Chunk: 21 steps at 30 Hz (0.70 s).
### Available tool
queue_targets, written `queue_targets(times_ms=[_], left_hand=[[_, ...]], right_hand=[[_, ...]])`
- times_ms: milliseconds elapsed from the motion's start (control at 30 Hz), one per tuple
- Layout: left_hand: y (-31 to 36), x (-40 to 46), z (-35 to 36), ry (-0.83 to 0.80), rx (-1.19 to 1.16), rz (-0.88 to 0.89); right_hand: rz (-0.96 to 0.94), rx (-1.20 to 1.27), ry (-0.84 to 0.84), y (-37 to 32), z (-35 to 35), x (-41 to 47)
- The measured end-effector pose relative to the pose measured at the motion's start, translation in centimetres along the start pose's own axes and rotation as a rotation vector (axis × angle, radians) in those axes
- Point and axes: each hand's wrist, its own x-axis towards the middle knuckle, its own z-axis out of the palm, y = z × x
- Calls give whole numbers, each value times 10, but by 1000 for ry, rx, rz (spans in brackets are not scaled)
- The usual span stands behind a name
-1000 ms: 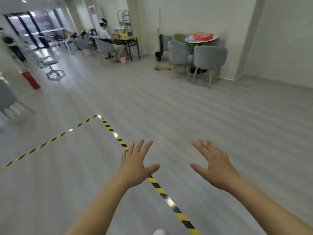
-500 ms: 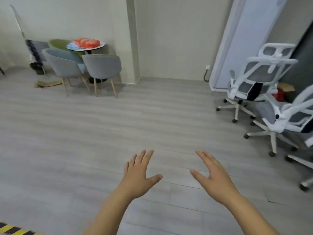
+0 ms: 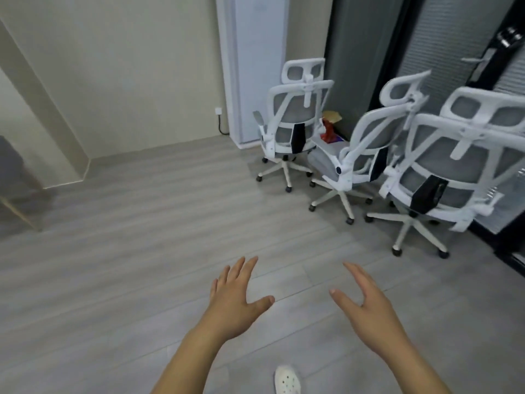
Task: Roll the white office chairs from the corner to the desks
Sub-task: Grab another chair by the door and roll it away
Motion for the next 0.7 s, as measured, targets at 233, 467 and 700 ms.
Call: queue_targets(times_ms=[233,467,700], left_hand=[[48,168,-28,28,-65,4],[40,309,-61,64,-110,-39],[11,511,-90,39,-105,-35]], right_hand=[[6,118,12,-21,-23,176],[3,142,-37,-34,-6,326],[34,84,8,-44,6,510]])
